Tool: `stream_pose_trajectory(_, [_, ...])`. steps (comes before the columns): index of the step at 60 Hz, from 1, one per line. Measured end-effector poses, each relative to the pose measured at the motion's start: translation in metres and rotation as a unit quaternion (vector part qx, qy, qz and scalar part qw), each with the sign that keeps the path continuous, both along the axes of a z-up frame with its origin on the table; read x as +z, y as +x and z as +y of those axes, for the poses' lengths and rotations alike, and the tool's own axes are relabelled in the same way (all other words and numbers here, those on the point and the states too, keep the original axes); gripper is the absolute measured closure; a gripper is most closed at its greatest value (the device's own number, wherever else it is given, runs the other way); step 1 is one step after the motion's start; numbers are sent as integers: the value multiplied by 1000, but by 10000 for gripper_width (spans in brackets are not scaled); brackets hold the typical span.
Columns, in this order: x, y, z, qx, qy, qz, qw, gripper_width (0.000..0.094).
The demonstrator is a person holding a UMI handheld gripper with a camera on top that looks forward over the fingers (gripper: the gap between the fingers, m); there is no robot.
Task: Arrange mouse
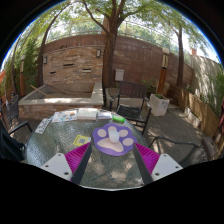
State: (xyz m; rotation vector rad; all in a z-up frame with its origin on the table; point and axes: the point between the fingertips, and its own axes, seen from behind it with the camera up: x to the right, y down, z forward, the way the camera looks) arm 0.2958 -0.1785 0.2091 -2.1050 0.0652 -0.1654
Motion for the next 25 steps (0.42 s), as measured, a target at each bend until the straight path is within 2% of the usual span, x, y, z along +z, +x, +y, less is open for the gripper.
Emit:
stream_pose_trajectory(13, [23, -22, -67, 3, 9, 0, 1000, 87])
stream_pose_trajectory(25, [35, -18, -84, -6, 16, -4, 1000, 87])
